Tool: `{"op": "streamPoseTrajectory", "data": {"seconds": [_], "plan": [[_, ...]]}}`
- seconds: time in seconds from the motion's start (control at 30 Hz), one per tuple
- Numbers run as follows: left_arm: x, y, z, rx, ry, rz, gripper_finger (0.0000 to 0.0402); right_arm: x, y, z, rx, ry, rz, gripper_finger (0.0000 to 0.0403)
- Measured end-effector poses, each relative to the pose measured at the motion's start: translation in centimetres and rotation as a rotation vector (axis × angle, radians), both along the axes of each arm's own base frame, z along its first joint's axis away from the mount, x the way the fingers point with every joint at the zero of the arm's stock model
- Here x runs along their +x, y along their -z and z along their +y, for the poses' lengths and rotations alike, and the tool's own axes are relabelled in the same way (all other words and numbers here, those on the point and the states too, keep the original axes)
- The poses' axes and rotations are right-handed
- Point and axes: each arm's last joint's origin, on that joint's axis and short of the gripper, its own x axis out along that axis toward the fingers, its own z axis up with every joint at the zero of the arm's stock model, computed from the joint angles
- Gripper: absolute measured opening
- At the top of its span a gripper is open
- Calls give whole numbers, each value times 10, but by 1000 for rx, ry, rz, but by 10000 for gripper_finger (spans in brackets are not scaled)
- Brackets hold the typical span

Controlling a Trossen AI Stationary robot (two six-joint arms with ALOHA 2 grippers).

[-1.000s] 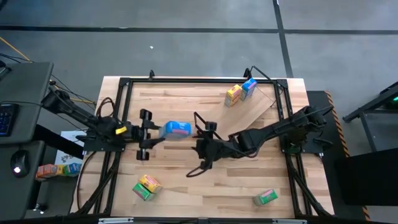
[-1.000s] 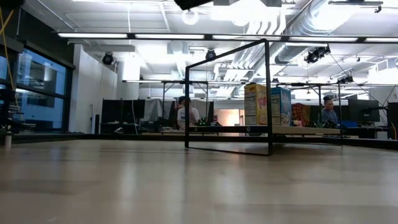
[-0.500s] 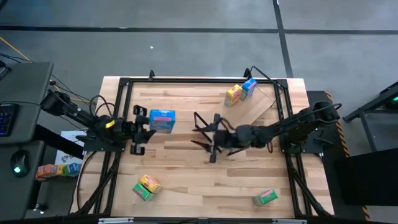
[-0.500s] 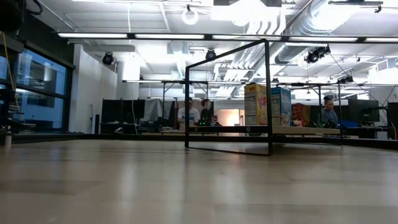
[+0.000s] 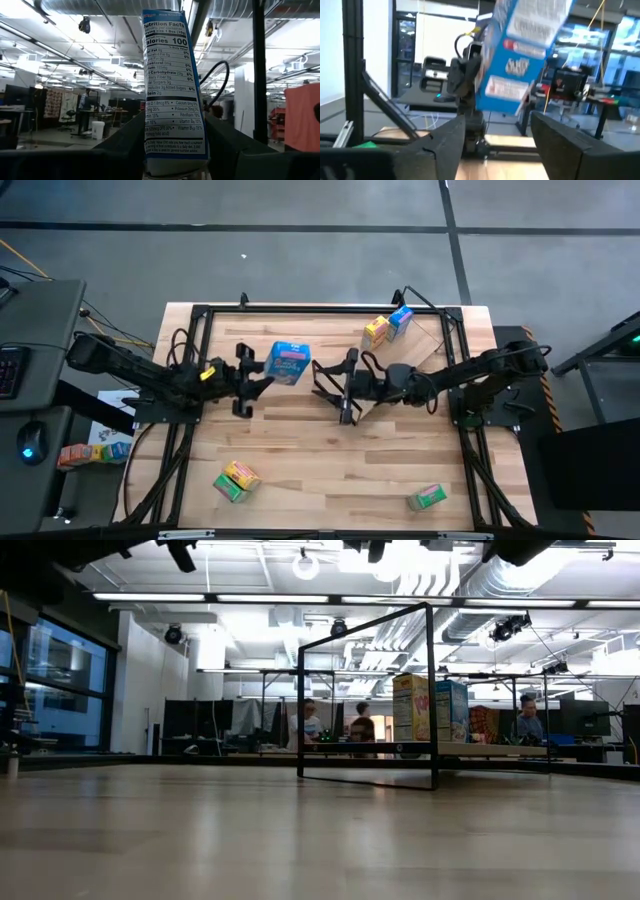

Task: Stack cereal on shelf
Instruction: Put the blue cereal box on the shelf aligned with the blue cereal box

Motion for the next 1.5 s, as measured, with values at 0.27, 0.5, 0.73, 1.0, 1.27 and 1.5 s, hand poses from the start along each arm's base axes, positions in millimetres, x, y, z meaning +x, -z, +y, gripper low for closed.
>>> {"op": "streamPoseTrajectory", "data": {"seconds": [0.27,0.5,0.73,1.0,1.27,1.5], "plan": [[0,1,0,-1,0,6,141,-1,-7,-7,48,32,-77,263],[9,5,-1,5,-2,33,141,0,-9,-19,136,-78,-97,264],[36,5,-4,36,27,71,141,1,-8,-23,181,-129,-98,264],[45,10,1,7,38,96,141,1,-9,-16,146,-175,-99,264],[46,13,1,5,38,120,141,0,-11,-16,122,-177,-131,263],[47,13,1,7,38,127,147,0,-12,-16,122,-175,-139,217]]}}
